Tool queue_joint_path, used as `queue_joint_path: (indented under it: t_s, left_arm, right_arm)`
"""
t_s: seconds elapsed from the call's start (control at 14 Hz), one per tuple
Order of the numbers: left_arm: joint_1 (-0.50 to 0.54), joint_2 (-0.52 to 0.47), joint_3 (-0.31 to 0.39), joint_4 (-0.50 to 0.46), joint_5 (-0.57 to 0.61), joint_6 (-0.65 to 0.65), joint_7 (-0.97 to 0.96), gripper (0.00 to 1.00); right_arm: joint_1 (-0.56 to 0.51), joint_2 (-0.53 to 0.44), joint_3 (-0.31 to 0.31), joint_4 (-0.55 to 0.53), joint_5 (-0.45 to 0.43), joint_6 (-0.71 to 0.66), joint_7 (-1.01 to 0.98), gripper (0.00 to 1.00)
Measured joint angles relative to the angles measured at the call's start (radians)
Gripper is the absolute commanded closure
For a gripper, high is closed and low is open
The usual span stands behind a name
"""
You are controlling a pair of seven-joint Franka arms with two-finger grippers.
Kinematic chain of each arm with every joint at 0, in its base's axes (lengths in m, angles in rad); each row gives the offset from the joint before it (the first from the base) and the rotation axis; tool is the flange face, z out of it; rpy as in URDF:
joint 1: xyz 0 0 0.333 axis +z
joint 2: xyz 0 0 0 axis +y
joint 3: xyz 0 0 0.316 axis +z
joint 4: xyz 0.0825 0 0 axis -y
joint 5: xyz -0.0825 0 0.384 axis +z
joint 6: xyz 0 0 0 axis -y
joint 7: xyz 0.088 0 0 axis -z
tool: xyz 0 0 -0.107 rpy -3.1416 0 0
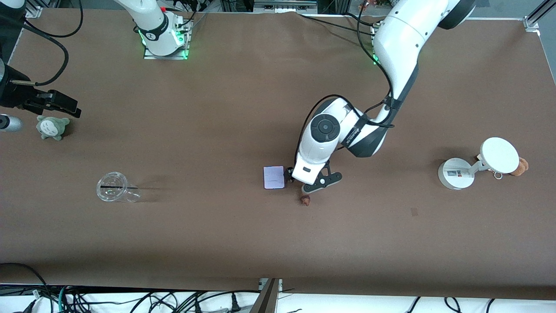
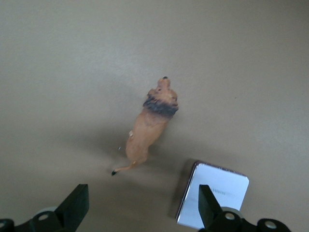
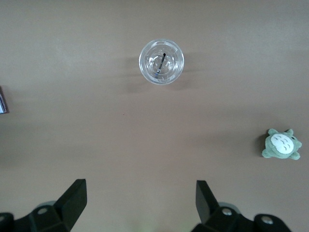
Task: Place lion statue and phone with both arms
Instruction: 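Lower the left gripper onto the lion figurine and close it, then carry the lion toward the white lamp while the right gripper reaches the phone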
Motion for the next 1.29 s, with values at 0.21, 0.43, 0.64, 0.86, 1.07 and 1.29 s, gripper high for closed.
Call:
queue_joint_path:
  t_s: [0.21, 0.43, 0.64, 0.86, 1.07, 1.29]
  left_arm:
    - [-0.054, 0.033, 0.071, 0.013, 0.003, 0.051, -0.004, 0.0]
    - [-0.056, 0.078, 0.098, 0.014, 0.004, 0.134, -0.004, 0.06]
    - [-0.057, 0.096, 0.098, 0.018, 0.022, 0.146, -0.004, 0.6]
    - [-0.058, 0.097, 0.098, 0.022, 0.029, 0.146, 0.004, 1.0]
    - [-0.058, 0.097, 0.098, 0.032, 0.06, 0.146, 0.047, 1.0]
    - [-0.053, 0.088, 0.101, 0.047, 0.06, 0.146, 0.06, 1.0]
  right_arm:
    - [0.0, 0.0, 0.001, 0.0, 0.0, 0.002, 0.0, 0.0]
    - [0.0, 0.001, 0.001, 0.0, 0.0, 0.004, 0.0, 0.0]
    - [0.001, 0.008, 0.004, 0.0, 0.0, 0.011, -0.003, 0.0]
    - [0.005, 0.019, 0.01, 0.001, 0.0, 0.012, -0.003, 0.0]
    - [0.023, 0.047, 0.017, 0.001, 0.0, 0.022, -0.003, 0.0]
    - [0.045, 0.08, 0.018, 0.001, -0.014, 0.032, -0.003, 0.0]
